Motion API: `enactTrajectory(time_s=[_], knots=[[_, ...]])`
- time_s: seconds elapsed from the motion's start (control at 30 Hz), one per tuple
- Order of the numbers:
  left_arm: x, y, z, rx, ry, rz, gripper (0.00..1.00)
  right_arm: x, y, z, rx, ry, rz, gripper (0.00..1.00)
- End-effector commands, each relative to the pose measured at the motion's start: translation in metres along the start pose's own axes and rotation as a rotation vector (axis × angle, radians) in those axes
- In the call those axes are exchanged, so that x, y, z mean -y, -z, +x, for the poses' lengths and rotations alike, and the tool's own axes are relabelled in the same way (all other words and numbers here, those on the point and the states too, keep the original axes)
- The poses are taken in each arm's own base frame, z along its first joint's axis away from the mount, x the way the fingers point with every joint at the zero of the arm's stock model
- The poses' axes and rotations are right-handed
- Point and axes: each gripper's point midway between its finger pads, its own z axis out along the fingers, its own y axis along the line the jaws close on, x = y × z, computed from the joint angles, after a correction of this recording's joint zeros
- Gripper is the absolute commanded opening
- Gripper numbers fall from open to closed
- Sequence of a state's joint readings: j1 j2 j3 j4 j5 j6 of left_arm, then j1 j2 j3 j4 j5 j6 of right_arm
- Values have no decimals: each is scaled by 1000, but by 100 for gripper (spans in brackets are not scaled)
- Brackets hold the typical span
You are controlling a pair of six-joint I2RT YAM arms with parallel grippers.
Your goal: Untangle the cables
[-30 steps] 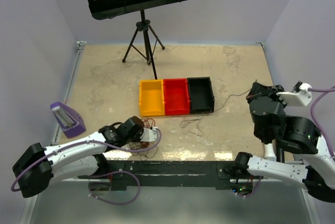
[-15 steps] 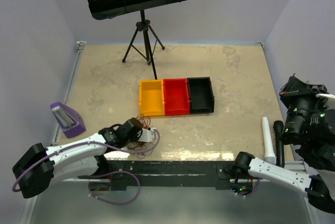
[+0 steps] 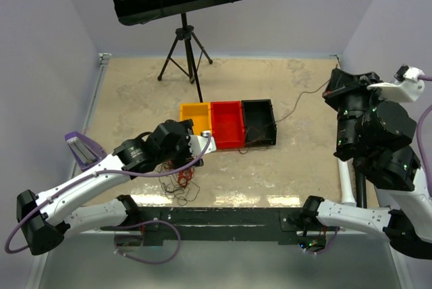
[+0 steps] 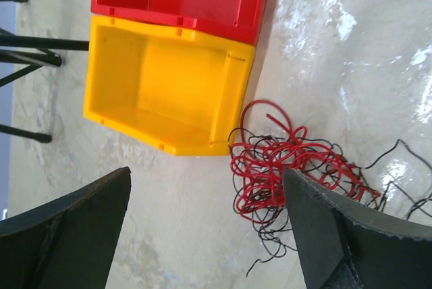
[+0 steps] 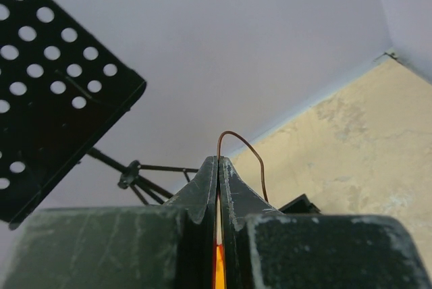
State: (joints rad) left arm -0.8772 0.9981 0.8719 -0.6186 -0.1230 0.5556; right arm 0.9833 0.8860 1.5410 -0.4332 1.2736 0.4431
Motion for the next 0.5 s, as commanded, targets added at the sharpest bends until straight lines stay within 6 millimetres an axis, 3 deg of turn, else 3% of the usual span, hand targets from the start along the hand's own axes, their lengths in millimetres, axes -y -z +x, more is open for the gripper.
enactTrajectory(time_s=[0.0,0.2,0.47], knots=[[16,2,-6,31,61,87,96,-48,2,10,-68,-85,-174,0],[24,-3,11,18,59,78,86,-77,0,29,-96,-89,-239,0],[28,-18,46,-56,32,16,82,-96,-8,37,-76,-58,-244,0]])
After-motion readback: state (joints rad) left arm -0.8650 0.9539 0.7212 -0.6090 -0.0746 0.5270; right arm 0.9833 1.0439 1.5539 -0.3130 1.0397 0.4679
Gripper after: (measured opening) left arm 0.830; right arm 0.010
